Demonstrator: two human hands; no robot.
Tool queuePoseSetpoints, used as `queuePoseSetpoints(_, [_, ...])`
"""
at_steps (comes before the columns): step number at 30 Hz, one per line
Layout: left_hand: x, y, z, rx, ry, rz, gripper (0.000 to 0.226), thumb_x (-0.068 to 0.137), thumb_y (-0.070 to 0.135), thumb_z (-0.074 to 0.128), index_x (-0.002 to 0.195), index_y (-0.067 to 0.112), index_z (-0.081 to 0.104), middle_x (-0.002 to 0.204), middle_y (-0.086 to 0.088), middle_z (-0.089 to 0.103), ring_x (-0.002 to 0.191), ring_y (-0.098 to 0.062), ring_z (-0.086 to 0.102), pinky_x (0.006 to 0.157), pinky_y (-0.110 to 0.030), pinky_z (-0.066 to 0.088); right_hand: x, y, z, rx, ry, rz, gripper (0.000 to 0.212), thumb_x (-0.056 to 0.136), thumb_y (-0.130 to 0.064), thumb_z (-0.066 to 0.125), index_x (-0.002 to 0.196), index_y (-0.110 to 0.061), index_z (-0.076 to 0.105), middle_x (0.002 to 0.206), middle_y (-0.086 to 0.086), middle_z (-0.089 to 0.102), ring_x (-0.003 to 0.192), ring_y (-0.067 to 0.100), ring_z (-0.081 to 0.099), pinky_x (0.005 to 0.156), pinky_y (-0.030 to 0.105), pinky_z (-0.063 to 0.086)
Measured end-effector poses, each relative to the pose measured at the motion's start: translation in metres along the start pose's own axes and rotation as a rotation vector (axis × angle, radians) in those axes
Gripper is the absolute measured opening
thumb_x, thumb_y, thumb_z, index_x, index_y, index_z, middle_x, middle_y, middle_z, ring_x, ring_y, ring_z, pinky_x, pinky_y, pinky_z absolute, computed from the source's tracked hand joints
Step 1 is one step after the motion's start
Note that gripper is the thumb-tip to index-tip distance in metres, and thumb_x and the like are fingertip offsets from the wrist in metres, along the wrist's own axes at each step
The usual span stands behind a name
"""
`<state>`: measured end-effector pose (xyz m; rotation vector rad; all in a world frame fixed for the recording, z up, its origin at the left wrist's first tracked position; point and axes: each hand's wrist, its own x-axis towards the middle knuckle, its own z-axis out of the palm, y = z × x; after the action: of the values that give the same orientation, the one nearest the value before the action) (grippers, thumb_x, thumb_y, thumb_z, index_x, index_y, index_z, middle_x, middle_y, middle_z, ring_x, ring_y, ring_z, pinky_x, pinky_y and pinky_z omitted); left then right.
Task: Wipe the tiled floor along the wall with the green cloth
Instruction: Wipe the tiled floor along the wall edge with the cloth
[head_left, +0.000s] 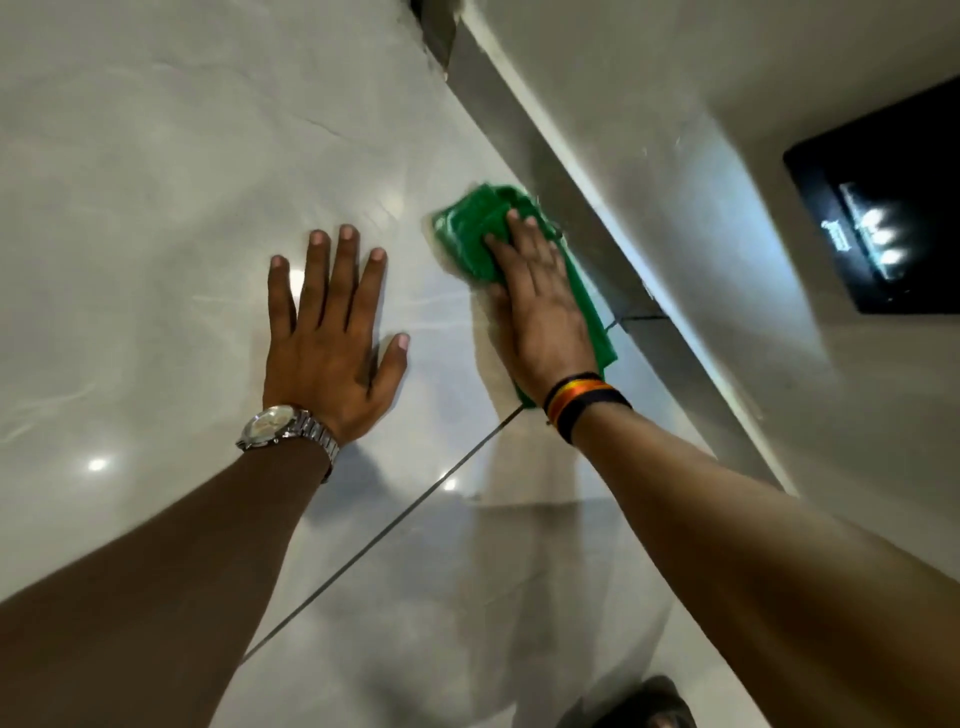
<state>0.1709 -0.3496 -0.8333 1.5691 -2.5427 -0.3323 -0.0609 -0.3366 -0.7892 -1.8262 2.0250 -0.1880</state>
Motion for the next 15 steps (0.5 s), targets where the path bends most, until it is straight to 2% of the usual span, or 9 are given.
queuePoseSetpoints(3, [0.005, -0.001, -0.002, 0.009, -0.003, -0.005, 0.083, 0.103, 0.047, 0.044, 0.173, 0.009, 0.021, 0.181, -0.019, 0.011, 0.168, -0.041, 0.007, 0.133, -0.066, 0.004, -0.014, 0.003, -0.002, -0.056, -0.057, -0.144, 0.054, 0.103, -0.003, 0.052, 0.154, -0.015, 0.041, 0.169, 0.011, 0.026, 0.158, 0.027, 0.017, 0.13, 0.039, 0.006])
queuePoseSetpoints(7, [0.004, 0.0, -0.002, 0.008, -0.001, -0.009, 0.082, 0.103, 0.047, 0.043, 0.172, 0.009, 0.021, 0.181, -0.019, 0.012, 0.168, -0.041, 0.007, 0.134, -0.065, 0.002, 0.022, -0.019, -0.002, -0.04, -0.074, -0.195, 0.05, 0.106, -0.008, 0.047, 0.155, -0.015, 0.04, 0.169, 0.011, 0.025, 0.159, 0.029, 0.016, 0.131, 0.043, 0.006])
queuePoseSetpoints(10, [0.003, 0.001, 0.0, 0.0, -0.004, -0.01, 0.082, 0.102, 0.046, 0.044, 0.172, 0.009, 0.022, 0.181, -0.019, 0.011, 0.168, -0.04, 0.007, 0.134, -0.065, 0.003, 0.07, -0.038, -0.003, -0.008, -0.05, -0.151, 0.049, 0.108, -0.018, 0.04, 0.158, -0.018, 0.036, 0.171, 0.009, 0.019, 0.16, 0.028, 0.011, 0.127, 0.038, -0.002])
queuePoseSetpoints(12, [0.003, -0.001, 0.0, -0.001, -0.003, -0.006, 0.082, 0.101, 0.046, 0.044, 0.172, 0.01, 0.023, 0.181, -0.019, 0.012, 0.168, -0.04, 0.007, 0.134, -0.065, 0.002, 0.08, -0.036, -0.002, -0.016, -0.005, -0.112, 0.05, 0.108, -0.024, 0.04, 0.157, -0.018, 0.037, 0.171, 0.011, 0.02, 0.159, 0.029, 0.012, 0.128, 0.04, 0.002])
queuePoseSetpoints(15, [0.005, -0.004, 0.001, 0.012, -0.008, 0.005, 0.082, 0.102, 0.046, 0.043, 0.173, 0.01, 0.022, 0.181, -0.018, 0.012, 0.168, -0.04, 0.007, 0.134, -0.065, 0.002, 0.031, -0.007, 0.0, -0.017, 0.014, 0.003, 0.05, 0.106, -0.024, 0.045, 0.155, -0.017, 0.04, 0.169, 0.013, 0.025, 0.158, 0.03, 0.019, 0.13, 0.049, 0.013])
